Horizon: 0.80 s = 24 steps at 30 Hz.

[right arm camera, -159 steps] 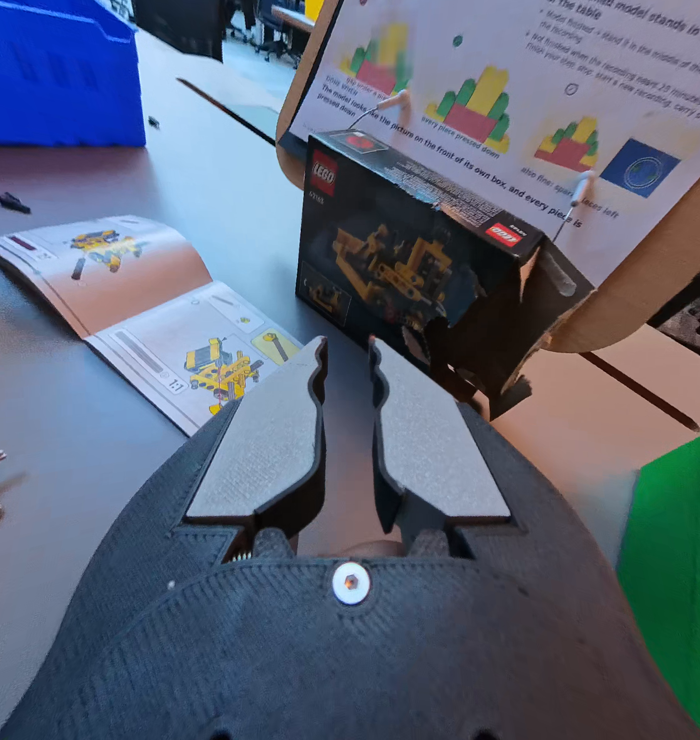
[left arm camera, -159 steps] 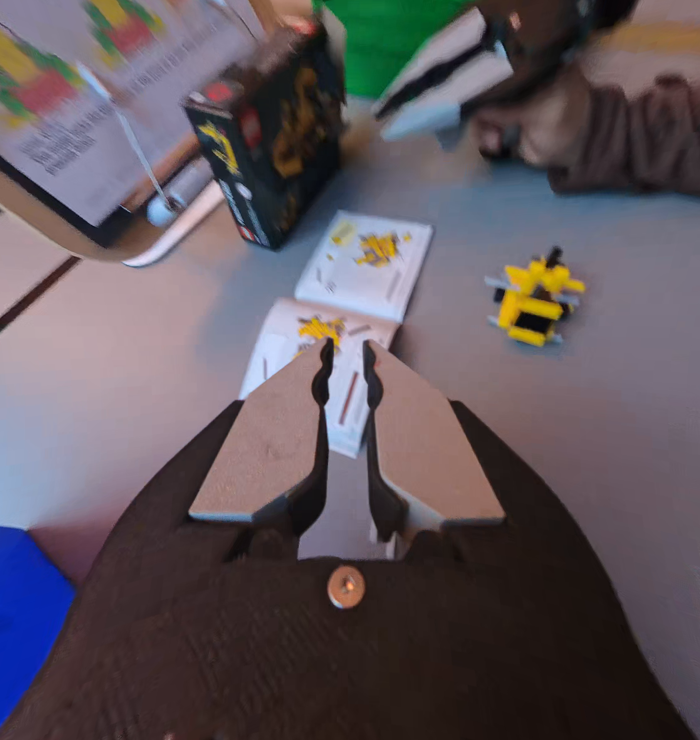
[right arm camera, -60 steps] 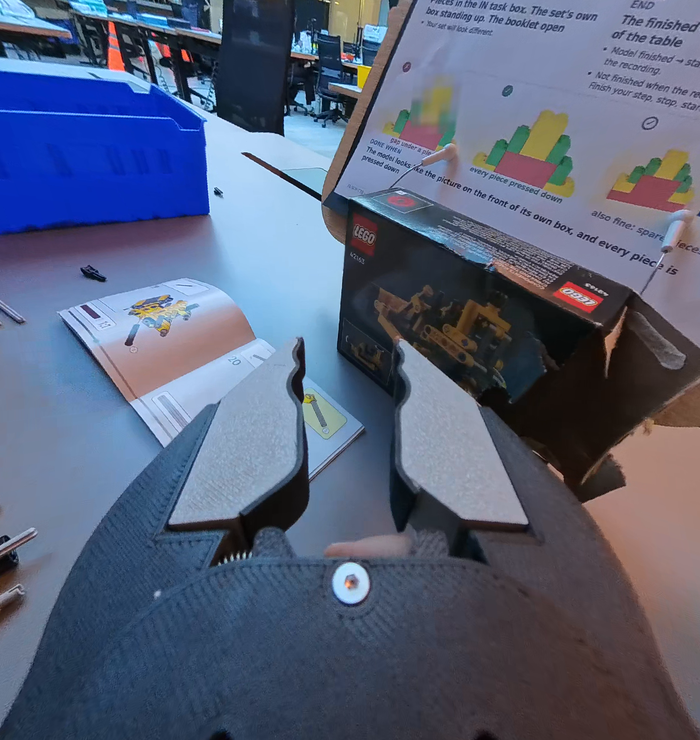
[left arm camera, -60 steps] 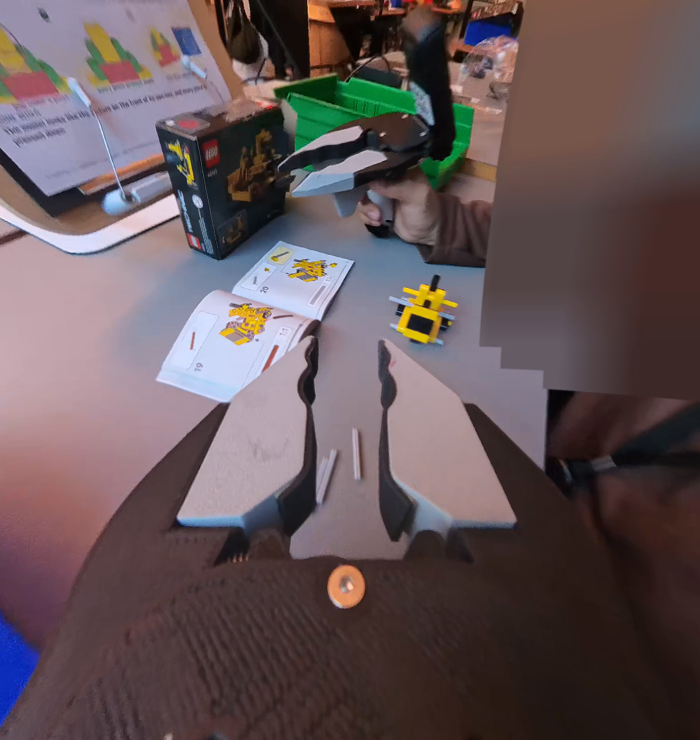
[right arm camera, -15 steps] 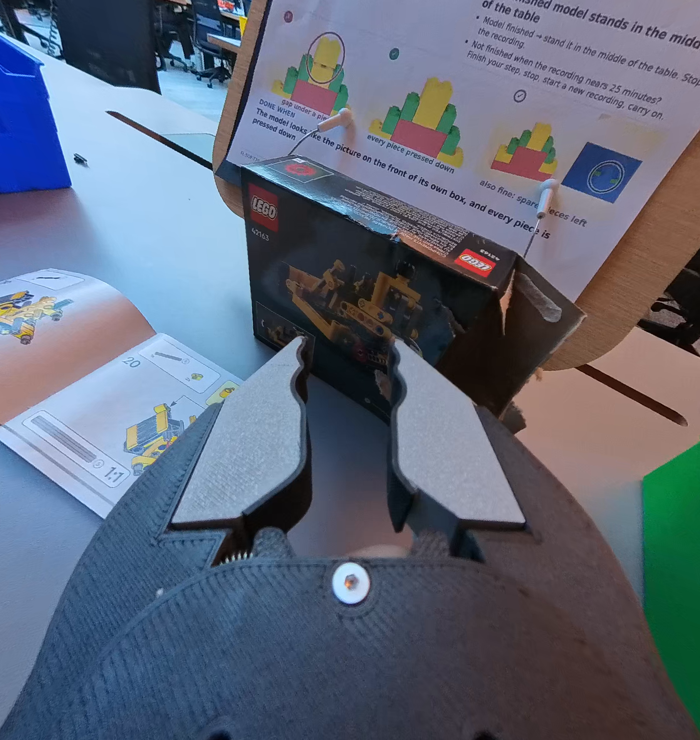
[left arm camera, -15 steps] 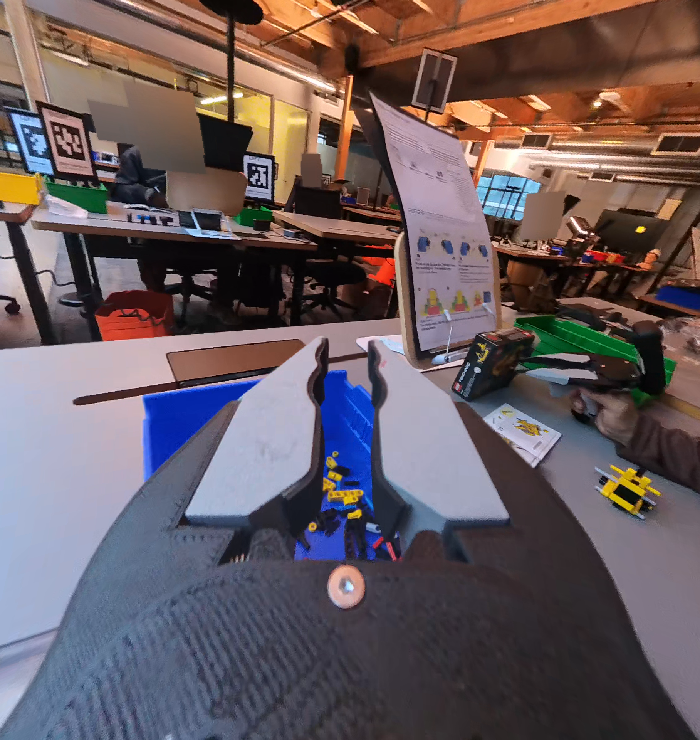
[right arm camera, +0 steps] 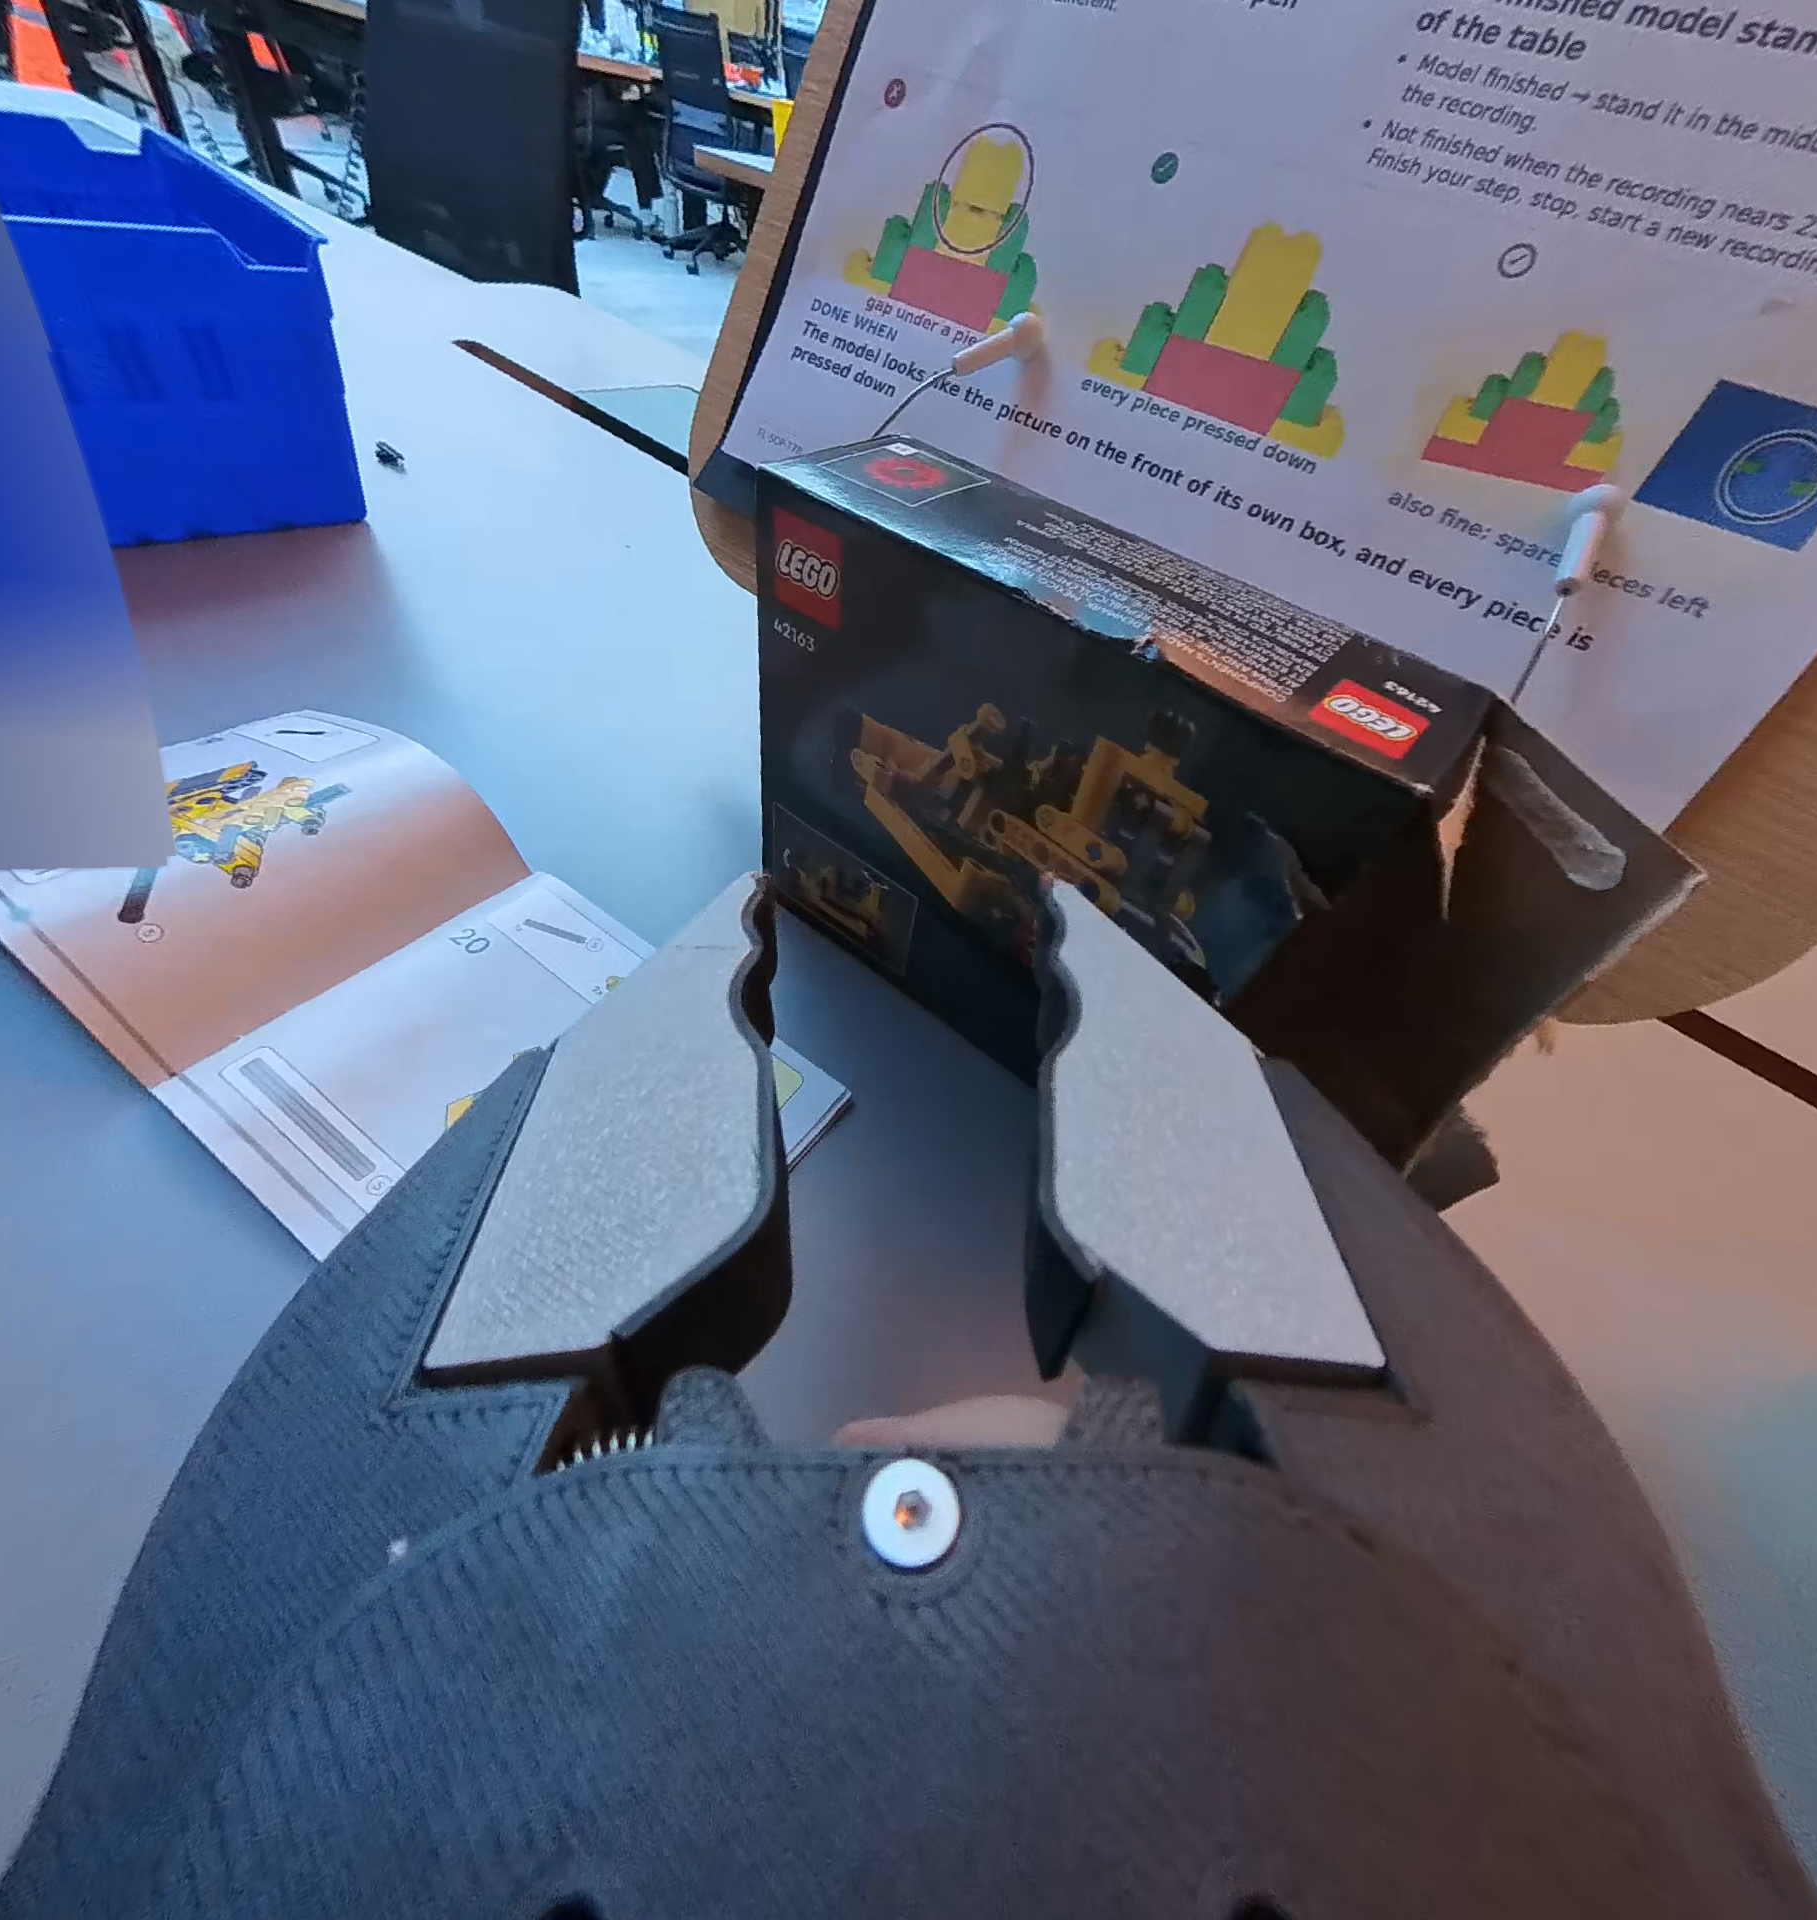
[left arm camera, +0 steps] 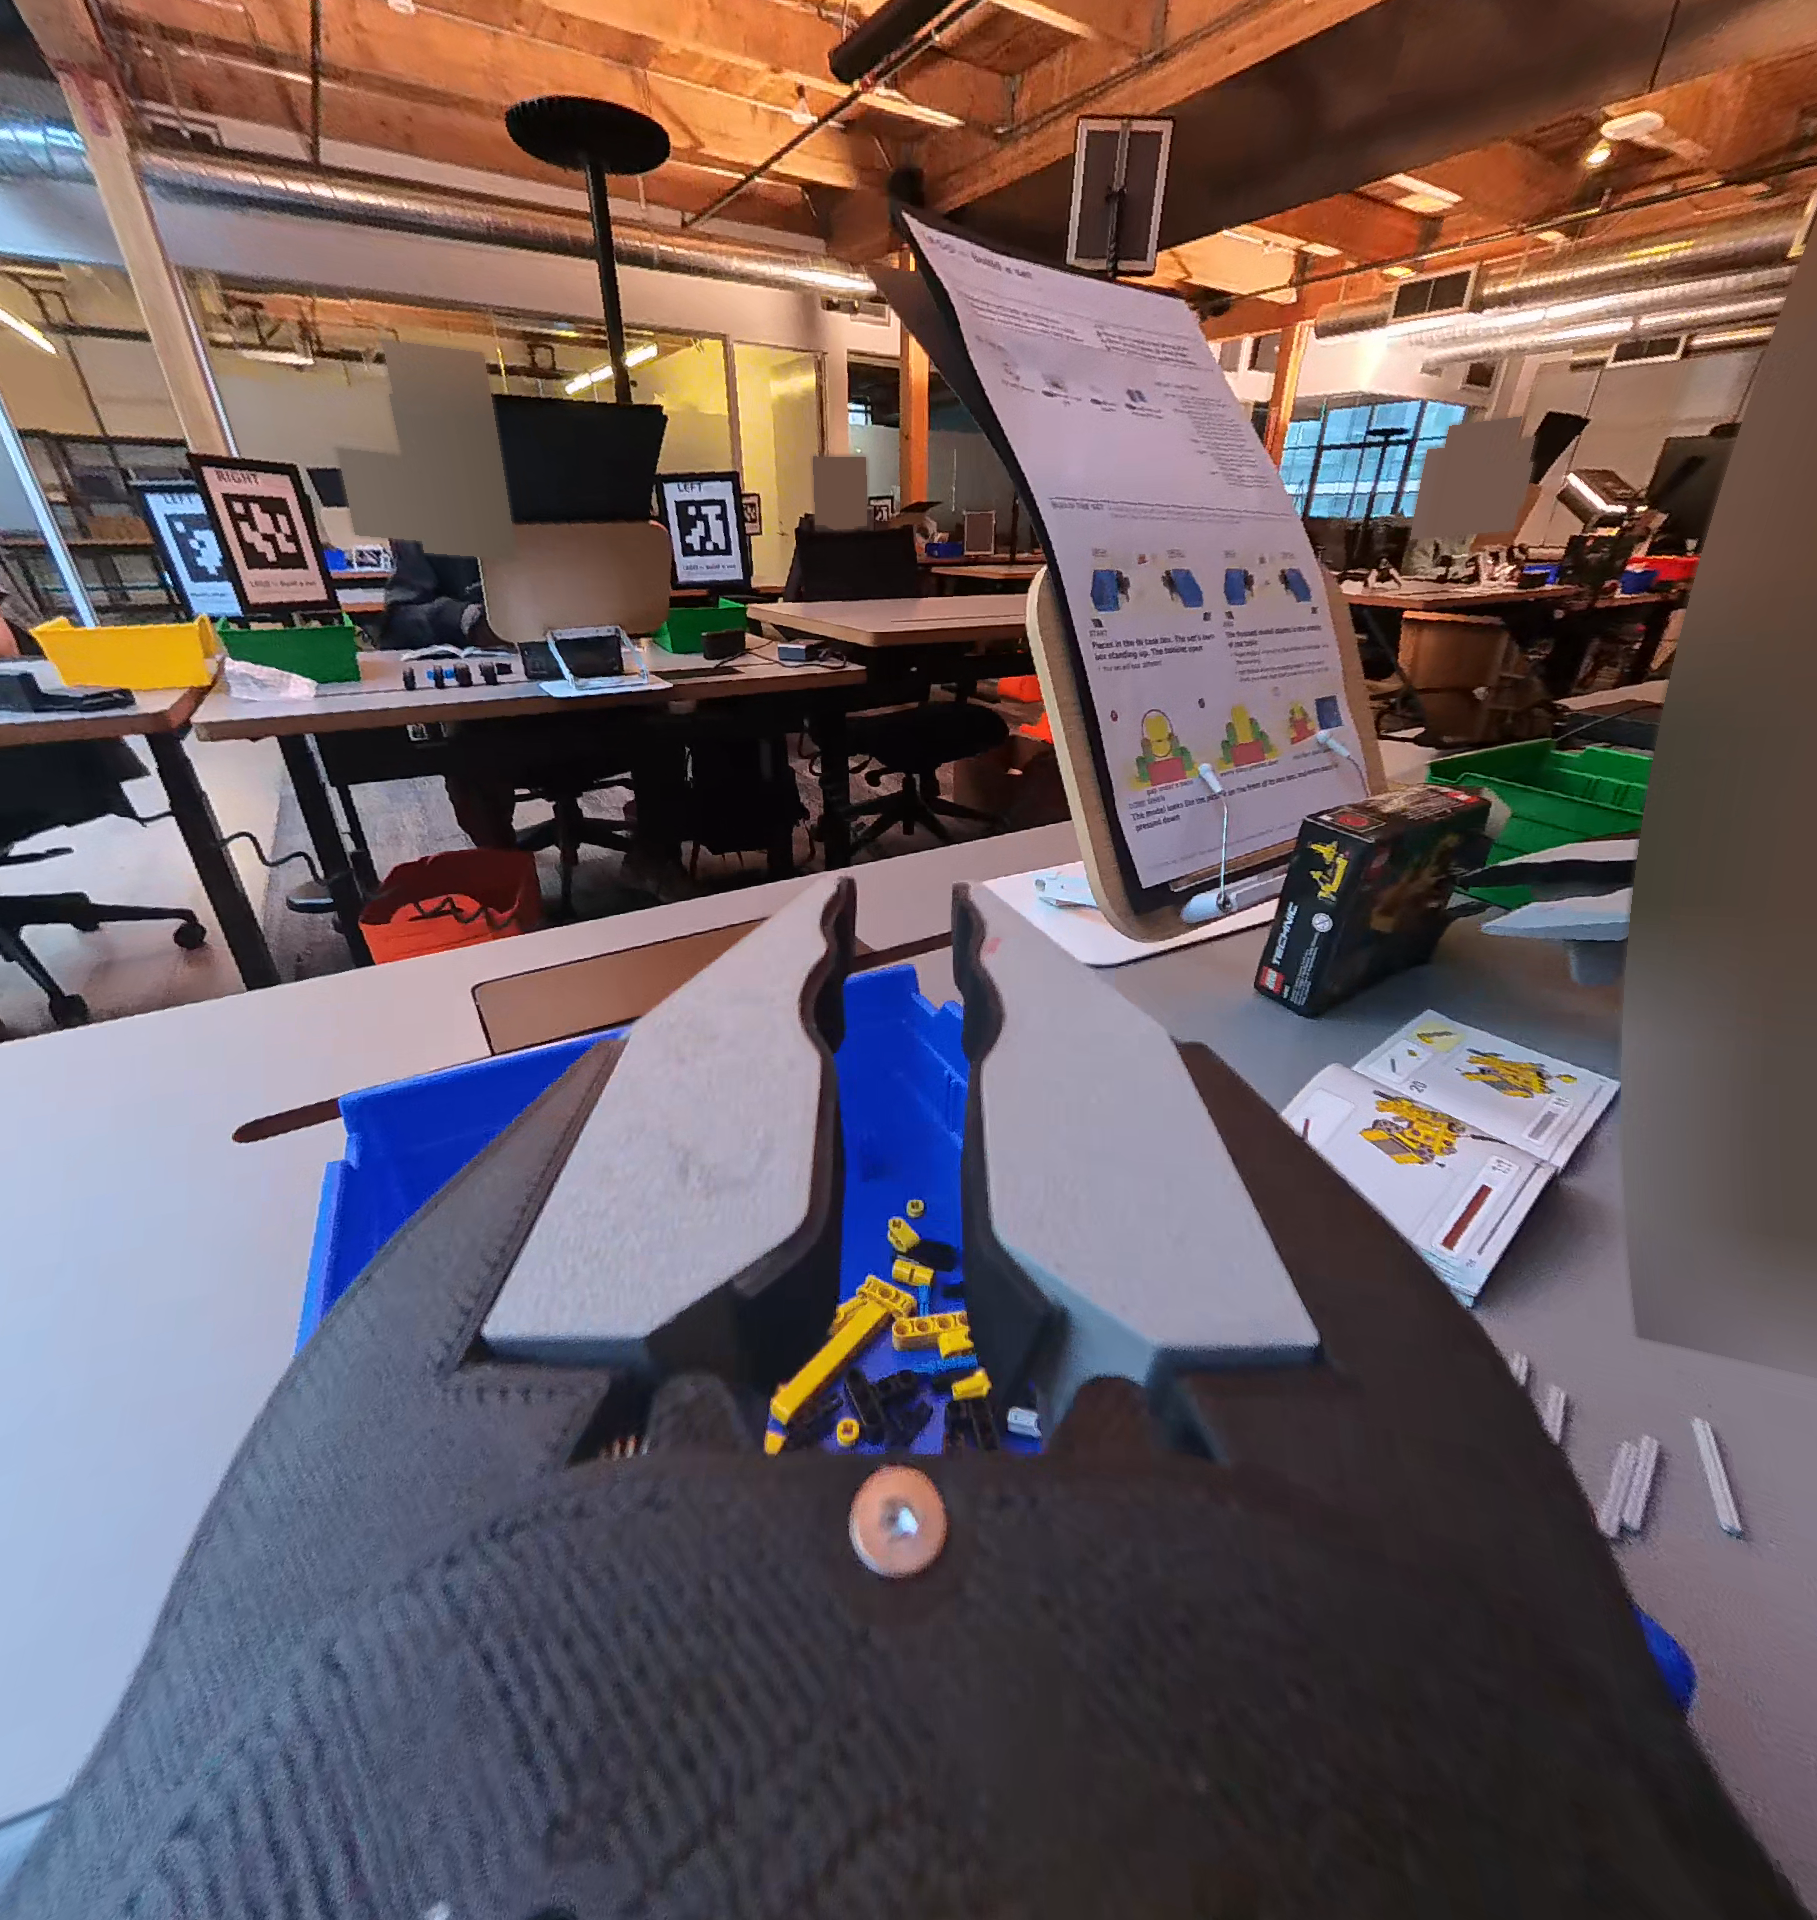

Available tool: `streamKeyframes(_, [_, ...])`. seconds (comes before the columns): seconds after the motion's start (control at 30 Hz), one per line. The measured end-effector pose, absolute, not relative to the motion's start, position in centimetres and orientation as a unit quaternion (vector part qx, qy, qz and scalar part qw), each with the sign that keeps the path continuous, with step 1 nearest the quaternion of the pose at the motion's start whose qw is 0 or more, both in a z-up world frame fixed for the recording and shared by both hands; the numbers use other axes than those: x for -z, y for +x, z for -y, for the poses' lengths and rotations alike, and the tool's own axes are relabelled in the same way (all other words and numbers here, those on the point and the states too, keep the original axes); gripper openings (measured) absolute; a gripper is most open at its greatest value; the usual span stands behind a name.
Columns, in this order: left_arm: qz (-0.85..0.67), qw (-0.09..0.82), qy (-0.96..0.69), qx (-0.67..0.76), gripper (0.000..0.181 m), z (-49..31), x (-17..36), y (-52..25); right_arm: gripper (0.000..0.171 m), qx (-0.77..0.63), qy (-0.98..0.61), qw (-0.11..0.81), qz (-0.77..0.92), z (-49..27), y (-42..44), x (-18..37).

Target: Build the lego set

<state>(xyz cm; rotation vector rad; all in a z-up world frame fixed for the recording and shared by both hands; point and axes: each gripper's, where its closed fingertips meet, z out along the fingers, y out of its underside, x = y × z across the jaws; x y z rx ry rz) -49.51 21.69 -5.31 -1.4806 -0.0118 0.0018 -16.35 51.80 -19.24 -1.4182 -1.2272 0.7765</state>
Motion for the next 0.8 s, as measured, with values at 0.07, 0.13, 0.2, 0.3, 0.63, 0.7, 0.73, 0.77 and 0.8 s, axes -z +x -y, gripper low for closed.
streamKeyframes(0.07, [0.002, 0.740, -0.672, -0.004, 0.015, -21.8, 5.3, -49.4, 0.046, -0.328, -0.596, 0.525, 0.512, -51.9, -16.3, 19.3])
streamKeyframes(0.13, [0.002, 0.737, -0.675, -0.012, 0.017, -21.9, 5.7, -49.5, 0.046, -0.333, -0.598, 0.523, 0.508, -52.1, -16.2, 19.2])
streamKeyframes(0.2, [0.009, 0.737, -0.675, -0.025, 0.026, -21.8, 5.9, -49.9, 0.046, -0.335, -0.601, 0.523, 0.504, -52.3, -16.1, 19.2])
streamKeyframes(0.3, [0.009, 0.749, -0.663, -0.021, 0.032, -21.5, 5.8, -49.8, 0.047, -0.325, -0.608, 0.526, 0.498, -52.7, -16.0, 19.3])
streamKeyframes(0.63, [0.025, 0.719, -0.693, -0.051, 0.032, -20.6, 7.3, -51.6, 0.053, -0.307, -0.640, 0.524, 0.470, -54.2, -15.7, 19.8])
streamKeyframes(0.7, [0.027, 0.714, -0.698, -0.045, 0.032, -20.6, 7.5, -51.6, 0.053, -0.302, -0.642, 0.526, 0.469, -54.4, -15.7, 19.8])
streamKeyframes(0.73, [0.028, 0.712, -0.700, -0.043, 0.031, -20.6, 7.6, -51.6, 0.053, -0.300, -0.642, 0.527, 0.469, -54.4, -15.7, 19.8])
streamKeyframes(0.77, [0.029, 0.712, -0.700, -0.040, 0.031, -20.6, 7.7, -51.6, 0.053, -0.298, -0.642, 0.528, 0.470, -54.4, -15.8, 19.9])
streamKeyframes(0.8, [0.030, 0.713, -0.700, -0.036, 0.031, -20.6, 7.7, -51.6, 0.053, -0.296, -0.642, 0.528, 0.471, -54.4, -15.8, 19.9])
